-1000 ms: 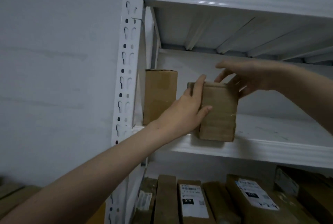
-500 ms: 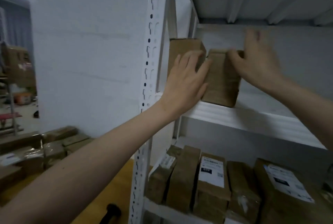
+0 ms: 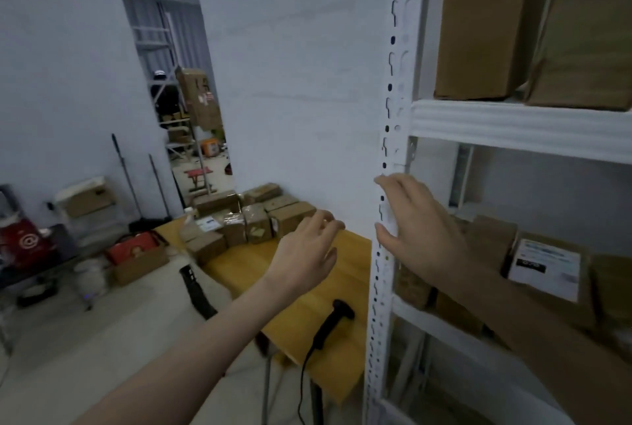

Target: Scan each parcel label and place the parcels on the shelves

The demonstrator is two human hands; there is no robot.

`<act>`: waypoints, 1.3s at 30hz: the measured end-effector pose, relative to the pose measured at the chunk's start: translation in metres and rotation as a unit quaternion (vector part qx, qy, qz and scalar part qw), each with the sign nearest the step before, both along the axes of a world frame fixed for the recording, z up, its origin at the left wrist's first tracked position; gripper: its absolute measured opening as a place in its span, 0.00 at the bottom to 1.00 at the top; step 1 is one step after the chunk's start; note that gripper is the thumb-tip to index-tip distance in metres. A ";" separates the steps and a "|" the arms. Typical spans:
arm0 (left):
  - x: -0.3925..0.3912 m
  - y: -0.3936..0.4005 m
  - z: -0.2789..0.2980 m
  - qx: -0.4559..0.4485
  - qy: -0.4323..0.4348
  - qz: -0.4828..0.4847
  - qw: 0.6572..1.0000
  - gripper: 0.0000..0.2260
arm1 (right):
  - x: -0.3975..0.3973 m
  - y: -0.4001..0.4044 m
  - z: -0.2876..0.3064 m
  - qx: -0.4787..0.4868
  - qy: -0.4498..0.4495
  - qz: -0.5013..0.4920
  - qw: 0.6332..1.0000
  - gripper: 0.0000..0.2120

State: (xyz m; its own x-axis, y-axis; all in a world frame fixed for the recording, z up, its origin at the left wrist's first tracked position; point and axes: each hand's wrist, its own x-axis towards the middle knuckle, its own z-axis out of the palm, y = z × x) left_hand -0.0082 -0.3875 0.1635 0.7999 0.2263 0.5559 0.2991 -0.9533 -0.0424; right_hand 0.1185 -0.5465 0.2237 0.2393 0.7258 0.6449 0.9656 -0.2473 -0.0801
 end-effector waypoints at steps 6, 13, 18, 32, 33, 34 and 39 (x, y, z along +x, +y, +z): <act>-0.048 0.035 -0.071 -0.106 0.098 0.098 0.985 0.18 | -0.009 0.051 -0.073 -0.100 0.140 -0.010 0.985 0.25; -0.117 0.099 -0.143 -0.215 0.154 0.121 0.957 0.19 | -0.041 0.138 -0.144 -0.200 0.257 -0.045 0.945 0.27; -0.172 0.167 -0.170 -0.253 0.176 0.121 0.944 0.19 | -0.083 0.210 -0.185 -0.232 0.321 -0.078 0.915 0.29; -0.180 0.332 -0.212 -0.269 0.197 0.041 0.942 0.21 | -0.101 0.298 -0.271 -0.255 0.376 -0.189 0.871 0.26; -0.168 0.342 -0.212 -0.260 0.205 0.030 0.943 0.21 | -0.093 0.306 -0.274 -0.255 0.372 -0.197 0.870 0.26; -0.154 0.354 -0.212 -0.248 0.214 0.019 0.945 0.21 | -0.084 0.317 -0.276 -0.251 0.370 -0.204 0.871 0.25; -0.077 0.429 -0.203 -0.218 0.216 0.007 0.952 0.21 | -0.037 0.390 -0.286 -0.238 0.375 -0.215 0.870 0.25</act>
